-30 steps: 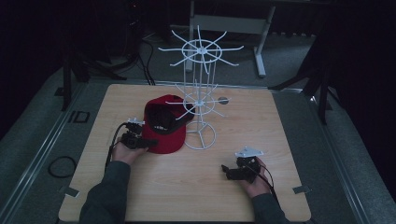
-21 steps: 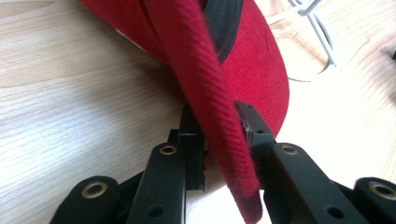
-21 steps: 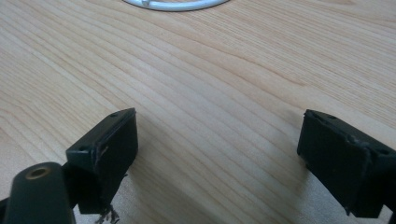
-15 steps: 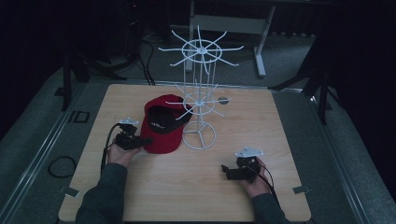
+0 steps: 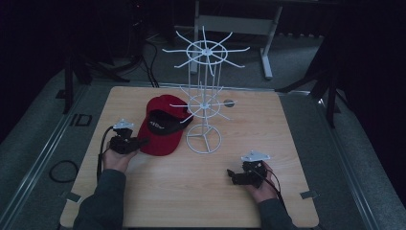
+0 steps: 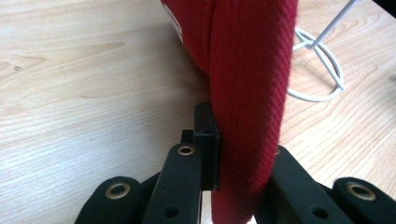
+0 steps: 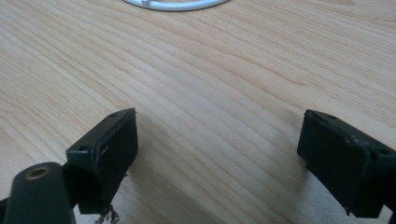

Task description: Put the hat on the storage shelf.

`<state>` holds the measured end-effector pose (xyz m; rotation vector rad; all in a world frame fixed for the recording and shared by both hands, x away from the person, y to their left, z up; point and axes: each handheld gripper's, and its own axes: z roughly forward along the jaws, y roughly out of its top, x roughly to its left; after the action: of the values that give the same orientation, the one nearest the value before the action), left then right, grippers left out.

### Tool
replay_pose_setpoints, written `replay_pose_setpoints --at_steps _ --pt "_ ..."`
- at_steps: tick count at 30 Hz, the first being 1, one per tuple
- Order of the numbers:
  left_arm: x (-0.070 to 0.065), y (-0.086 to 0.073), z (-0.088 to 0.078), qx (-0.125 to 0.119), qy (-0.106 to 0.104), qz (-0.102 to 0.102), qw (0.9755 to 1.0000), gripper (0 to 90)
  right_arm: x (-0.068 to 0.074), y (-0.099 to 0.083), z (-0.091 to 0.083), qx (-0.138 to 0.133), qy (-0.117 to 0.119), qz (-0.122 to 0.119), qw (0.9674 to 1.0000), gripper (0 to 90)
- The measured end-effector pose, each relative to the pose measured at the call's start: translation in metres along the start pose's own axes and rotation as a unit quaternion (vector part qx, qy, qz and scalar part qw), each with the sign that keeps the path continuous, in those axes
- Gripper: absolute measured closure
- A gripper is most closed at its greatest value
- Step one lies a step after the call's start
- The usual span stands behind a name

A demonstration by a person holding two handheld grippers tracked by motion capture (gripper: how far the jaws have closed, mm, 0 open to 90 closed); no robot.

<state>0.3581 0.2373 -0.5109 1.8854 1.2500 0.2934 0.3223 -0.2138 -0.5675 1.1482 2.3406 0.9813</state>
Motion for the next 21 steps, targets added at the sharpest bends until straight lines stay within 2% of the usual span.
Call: replay_pose_setpoints --at_steps 12,21 --pt "0.003 0.005 -0.022 -0.029 0.016 -0.007 0.9994 85.8 0.000 0.000 0.000 0.000 0.000 0.000 1.0000 12.2" --pt "0.004 0.006 -0.036 -0.058 0.026 -0.015 0.9979 85.7 0.000 0.000 0.000 0.000 0.000 0.000 1.0000 12.1"
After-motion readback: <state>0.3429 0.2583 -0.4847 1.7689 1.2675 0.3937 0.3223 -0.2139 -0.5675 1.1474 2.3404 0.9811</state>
